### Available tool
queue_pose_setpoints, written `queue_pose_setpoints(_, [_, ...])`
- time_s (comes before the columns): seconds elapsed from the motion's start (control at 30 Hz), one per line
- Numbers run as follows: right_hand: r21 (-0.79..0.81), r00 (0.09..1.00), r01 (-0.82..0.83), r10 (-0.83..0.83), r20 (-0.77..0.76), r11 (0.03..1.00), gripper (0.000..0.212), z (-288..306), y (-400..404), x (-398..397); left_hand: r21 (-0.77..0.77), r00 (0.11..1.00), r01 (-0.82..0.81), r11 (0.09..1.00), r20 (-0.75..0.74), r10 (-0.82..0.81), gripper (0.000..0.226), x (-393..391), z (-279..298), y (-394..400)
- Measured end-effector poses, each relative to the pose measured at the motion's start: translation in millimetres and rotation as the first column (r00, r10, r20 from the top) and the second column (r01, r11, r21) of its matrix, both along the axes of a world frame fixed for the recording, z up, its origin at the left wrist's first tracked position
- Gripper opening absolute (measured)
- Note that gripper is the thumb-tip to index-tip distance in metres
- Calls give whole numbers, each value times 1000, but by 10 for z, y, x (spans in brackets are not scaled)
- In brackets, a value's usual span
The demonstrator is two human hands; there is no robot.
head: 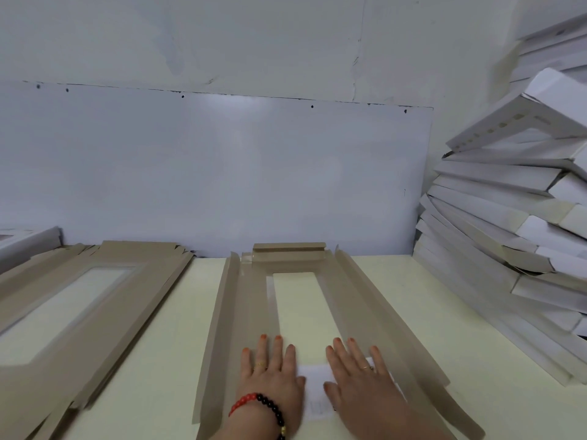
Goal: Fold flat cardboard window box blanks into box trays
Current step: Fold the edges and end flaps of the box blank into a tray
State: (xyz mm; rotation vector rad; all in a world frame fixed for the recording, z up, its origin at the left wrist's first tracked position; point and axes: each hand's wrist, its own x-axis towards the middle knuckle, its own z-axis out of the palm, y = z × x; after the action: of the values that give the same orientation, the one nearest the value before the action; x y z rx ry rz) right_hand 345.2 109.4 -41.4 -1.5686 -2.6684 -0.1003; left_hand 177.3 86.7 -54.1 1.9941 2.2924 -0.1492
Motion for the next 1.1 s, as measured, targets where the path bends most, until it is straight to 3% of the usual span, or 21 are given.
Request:
queue_pose_setpoints(0.07, [61, 998, 39, -42, 45, 997, 61, -118, 237, 155, -41, 998, -52, 998, 16, 53, 63, -52, 24, 17])
queue_pose_setpoints(0.13, [-32, 989, 125, -122, 78, 992, 63, -135, 325, 295, -55, 994, -101, 993, 36, 103, 62, -109, 44, 29])
queue_pose_setpoints(0.23, [-45, 979, 201, -200, 27, 978, 63, -163, 406, 440, -62, 985, -153, 986, 70, 157, 61, -191, 50, 43])
queue_pose_setpoints(0.43, [-117, 939, 244, -264, -220, 963, 56, -119, 349, 529, 43, 971, -179, 983, 170, 169, 60, -231, -7, 14])
queue_pose_setpoints(0.5, [-143, 874, 218, -258, -411, 965, 46, -57, 341, 561, 126, 973, -164, 978, 186, 139, 53, -259, -12, -4])
queue_pose_setpoints(0.6, [-329, 667, 170, -354, -656, 929, 45, 117, 333, 584, 211, 960, -127, 969, 272, 67, 24, -332, 56, -25])
queue_pose_setpoints(0.7, [-469, 593, 73, -416, -689, 880, 58, 219, 388, 612, 184, 895, -139, 973, 443, 44, 19, -384, 225, -19])
queue_pose_setpoints(0.77, [-540, 571, -9, -439, -694, 842, 65, 291, 395, 617, 139, 794, -175, 975, 606, 56, 21, -400, 327, 6])
queue_pose_setpoints(0.87, [-610, 523, -110, -476, -707, 785, 87, 366, 375, 617, 55, 715, -130, 990, 697, 55, 40, -421, 490, -1])
queue_pose_setpoints(0.97, [-578, 523, -160, -429, -737, 800, 102, 476, 263, 630, -48, 734, -24, 999, 677, 50, 52, -421, 672, -90])
queue_pose_setpoints(1.1, [-481, 693, -169, -243, -679, 860, 94, 551, 87, 687, -62, 882, 145, 988, 460, -100, 32, -306, 797, -318])
